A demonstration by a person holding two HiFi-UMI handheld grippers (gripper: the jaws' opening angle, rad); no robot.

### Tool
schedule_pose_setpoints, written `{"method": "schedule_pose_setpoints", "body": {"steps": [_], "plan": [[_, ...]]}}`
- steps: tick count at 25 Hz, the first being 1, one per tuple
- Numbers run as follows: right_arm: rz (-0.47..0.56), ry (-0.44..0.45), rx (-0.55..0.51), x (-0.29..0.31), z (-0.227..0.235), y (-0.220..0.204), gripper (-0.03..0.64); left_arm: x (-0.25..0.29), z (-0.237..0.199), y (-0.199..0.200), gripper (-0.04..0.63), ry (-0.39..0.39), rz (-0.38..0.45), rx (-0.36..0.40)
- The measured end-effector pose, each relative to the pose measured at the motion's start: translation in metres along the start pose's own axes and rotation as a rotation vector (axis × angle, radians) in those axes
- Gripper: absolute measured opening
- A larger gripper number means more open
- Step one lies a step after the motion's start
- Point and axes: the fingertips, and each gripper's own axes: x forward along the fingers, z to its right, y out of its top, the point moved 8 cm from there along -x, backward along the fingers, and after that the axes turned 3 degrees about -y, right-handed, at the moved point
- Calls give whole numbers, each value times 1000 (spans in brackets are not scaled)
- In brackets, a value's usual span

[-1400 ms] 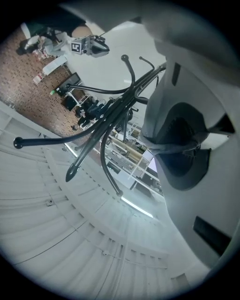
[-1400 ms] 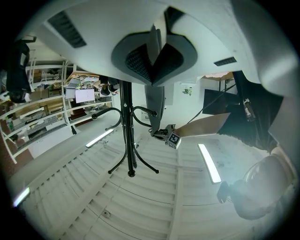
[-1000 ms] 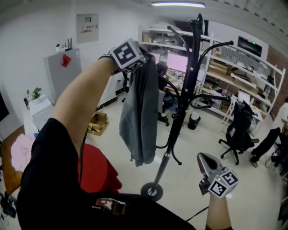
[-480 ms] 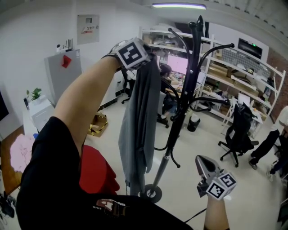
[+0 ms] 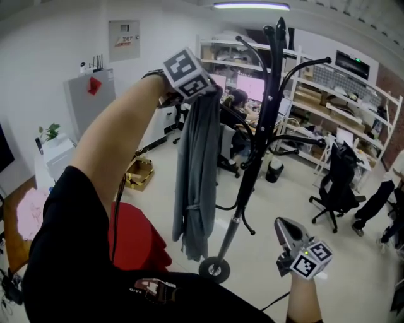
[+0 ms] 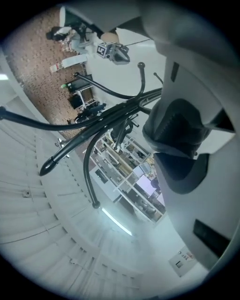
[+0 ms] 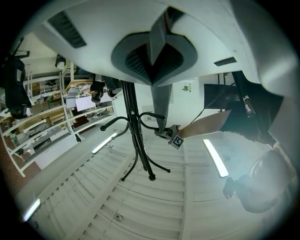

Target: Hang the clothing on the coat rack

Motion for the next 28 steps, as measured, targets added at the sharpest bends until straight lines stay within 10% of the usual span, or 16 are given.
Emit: {"method": "schedule_pose_setpoints", "body": {"steps": [9,28], "plan": [[-8,32,24,9,-4,-7,5,-4,1,-9,84,-30,74,-214],[-22,51,46,16,-4,-12,5,-9,-12,-21,268,-43,149,-332]]}}
